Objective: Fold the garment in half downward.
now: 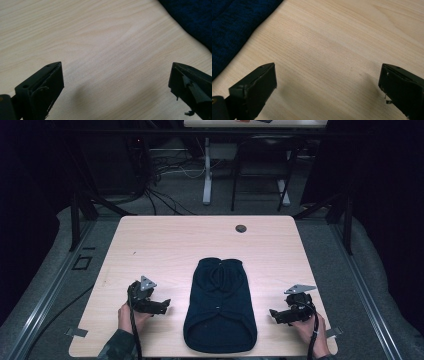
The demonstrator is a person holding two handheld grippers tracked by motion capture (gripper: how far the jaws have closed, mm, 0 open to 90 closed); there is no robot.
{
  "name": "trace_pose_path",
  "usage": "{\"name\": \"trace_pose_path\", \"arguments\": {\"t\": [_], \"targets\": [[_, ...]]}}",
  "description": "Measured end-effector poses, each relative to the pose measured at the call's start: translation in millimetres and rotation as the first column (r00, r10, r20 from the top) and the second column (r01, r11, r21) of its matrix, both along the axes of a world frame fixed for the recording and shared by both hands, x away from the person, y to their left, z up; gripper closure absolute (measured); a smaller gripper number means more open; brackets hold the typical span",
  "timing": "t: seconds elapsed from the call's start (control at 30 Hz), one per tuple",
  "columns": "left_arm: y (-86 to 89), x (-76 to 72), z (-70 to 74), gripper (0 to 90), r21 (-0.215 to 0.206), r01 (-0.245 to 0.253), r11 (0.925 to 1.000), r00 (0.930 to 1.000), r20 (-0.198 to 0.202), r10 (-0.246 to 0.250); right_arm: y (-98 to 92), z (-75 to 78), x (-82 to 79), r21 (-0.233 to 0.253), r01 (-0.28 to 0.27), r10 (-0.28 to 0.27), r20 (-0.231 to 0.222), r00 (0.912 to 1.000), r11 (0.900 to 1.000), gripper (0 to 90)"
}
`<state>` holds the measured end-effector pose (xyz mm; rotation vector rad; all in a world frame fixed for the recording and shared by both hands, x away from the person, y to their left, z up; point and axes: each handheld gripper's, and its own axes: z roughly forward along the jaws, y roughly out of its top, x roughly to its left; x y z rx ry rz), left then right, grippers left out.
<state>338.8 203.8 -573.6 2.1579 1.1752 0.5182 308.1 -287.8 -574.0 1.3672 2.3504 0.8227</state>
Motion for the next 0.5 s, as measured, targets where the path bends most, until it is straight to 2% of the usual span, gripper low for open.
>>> {"name": "trace_pose_path", "arguments": {"t": [0.2, 0.37, 0.5], "targets": [[-2.5, 0.6, -0.6, 0.1, 0.005, 0.008, 1.0, 1.0, 0.005, -0.008, 0.6, 0.1, -0.1, 0.001, -0.024, 0.024, 0.0, 0.9997, 1.0, 4.4], [-2.8, 1.2, -0.1, 0.0, -0.001, 0.009, 1.0, 1.0, 0.002, -0.009, 4.0, -1.7, 1.7, -0.017, -0.054, 0.053, -0.016, 0.9984, 0.998, 0.0], [-5.3, 1.3, 1.5, 0.0, -0.022, 0.024, 0.9995, 0.9996, -0.012, -0.024, 5.2, -1.0, 3.0, -0.001, -0.063, 0.063, -0.024, 0.9977, 0.998, 0.0]]}}
